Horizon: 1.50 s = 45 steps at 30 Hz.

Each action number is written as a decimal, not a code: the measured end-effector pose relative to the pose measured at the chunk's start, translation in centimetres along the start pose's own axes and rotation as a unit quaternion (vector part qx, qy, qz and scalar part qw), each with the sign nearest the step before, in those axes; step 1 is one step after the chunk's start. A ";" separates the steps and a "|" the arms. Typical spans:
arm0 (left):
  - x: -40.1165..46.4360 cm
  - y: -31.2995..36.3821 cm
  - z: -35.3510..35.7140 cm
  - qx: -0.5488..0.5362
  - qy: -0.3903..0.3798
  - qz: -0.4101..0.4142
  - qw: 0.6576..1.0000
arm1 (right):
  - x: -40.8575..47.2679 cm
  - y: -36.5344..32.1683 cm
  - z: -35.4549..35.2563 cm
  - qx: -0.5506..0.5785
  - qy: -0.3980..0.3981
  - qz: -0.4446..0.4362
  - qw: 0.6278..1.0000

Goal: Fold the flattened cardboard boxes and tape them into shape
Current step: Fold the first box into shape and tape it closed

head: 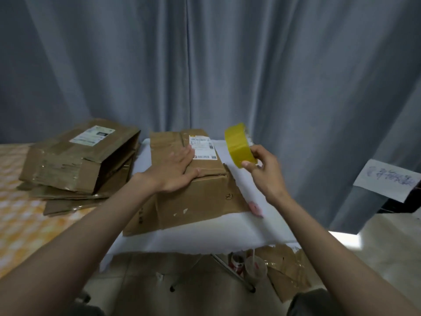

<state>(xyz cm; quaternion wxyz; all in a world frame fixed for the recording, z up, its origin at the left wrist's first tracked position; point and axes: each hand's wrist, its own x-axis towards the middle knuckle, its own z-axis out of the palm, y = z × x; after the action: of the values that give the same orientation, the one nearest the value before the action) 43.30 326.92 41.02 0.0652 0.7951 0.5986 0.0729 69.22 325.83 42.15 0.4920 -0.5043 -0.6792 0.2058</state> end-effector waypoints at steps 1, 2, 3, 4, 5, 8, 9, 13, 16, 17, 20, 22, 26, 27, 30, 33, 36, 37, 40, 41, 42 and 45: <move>0.0 0.0 0.0 -0.007 -0.002 -0.004 1.000 | 0.5 -0.7 1.1 0.026 0.000 -0.007 1.000; 0.1 -0.1 0.2 -0.017 -0.005 -0.007 1.000 | 1.1 -1.3 2.1 0.050 -0.001 -0.012 0.999; 0.1 -0.2 0.4 -0.026 -0.007 -0.007 1.000 | 1.7 -1.7 3.1 0.074 -0.007 -0.013 0.997; 0.2 -0.4 0.7 -0.030 -0.007 -0.004 1.000 | 2.3 -1.9 4.0 0.094 -0.014 -0.013 0.995; 0.3 -0.4 0.9 -0.028 -0.003 0.002 1.000 | 2.7 -2.0 4.8 0.109 -0.024 -0.013 0.994; 0.6 -0.6 1.1 -0.019 0.012 0.019 1.000 | 3.4 -1.8 6.7 0.117 -0.044 -0.016 0.992; 0.6 -0.6 1.1 -0.026 0.012 0.023 0.999 | 3.5 -1.7 7.2 0.116 -0.048 -0.017 0.992; 0.8 -0.7 0.8 -0.087 0.031 0.020 0.996 | 3.4 -1.7 7.6 0.110 -0.048 -0.008 0.993; 0.7 -0.4 -0.3 -0.184 0.077 0.025 0.980 | 3.3 -2.3 7.1 0.107 -0.051 -0.009 0.993; 0.6 -0.3 -0.7 -0.225 0.096 0.033 0.969 | 3.2 -2.6 7.0 0.102 -0.054 -0.011 0.993; 0.7 -0.2 -1.9 -0.310 0.160 0.036 0.936 | 2.9 -2.9 7.0 0.081 -0.063 -0.019 0.994; 1.0 -0.5 -2.8 -0.312 0.220 0.021 0.924 | 2.6 -3.0 7.2 0.070 -0.070 -0.023 0.995; 1.2 -0.3 -5.1 -0.259 0.291 0.086 0.917 | 2.5 -3.1 7.4 0.064 -0.080 -0.029 0.994; 1.2 -0.1 -5.4 -0.244 0.299 0.111 0.916 | 2.5 -3.1 7.4 0.065 -0.080 -0.029 0.994; 1.4 0.4 -5.7 -0.184 0.330 0.140 0.915 | 2.7 -2.9 7.3 0.067 -0.081 -0.024 0.994; 1.5 0.5 -5.7 -0.152 0.362 0.139 0.909 | 2.8 -2.9 7.2 0.067 -0.085 -0.023 0.994; 1.5 0.7 -5.7 -0.108 0.386 0.148 0.904 | 3.0 -2.8 7.1 0.068 -0.087 -0.026 0.994; 1.5 0.8 -5.7 -0.102 0.389 0.150 0.903 | 3.0 -2.7 7.1 0.069 -0.087 -0.028 0.993; 1.4 1.1 -5.7 -0.131 0.396 0.140 0.898 | 3.0 -2.5 7.2 0.071 -0.091 -0.033 0.993; 1.5 1.2 -5.9 -0.152 0.401 0.130 0.894 | 3.0 -2.5 7.2 0.069 -0.093 -0.036 0.993; 1.5 1.2 -6.0 -0.169 0.405 0.118 0.891 | 3.0 -2.5 7.3 0.066 -0.094 -0.038 0.993; 1.9 1.7 -6.5 -0.181 0.402 0.088 0.893 | 3.0 -2.3 7.5 0.069 -0.090 -0.037 0.993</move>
<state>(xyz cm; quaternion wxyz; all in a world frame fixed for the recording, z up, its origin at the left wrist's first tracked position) 44.12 328.36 47.77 -0.0453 0.7215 0.4780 0.4988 61.56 329.22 42.11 0.4694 -0.4236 -0.7231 0.2783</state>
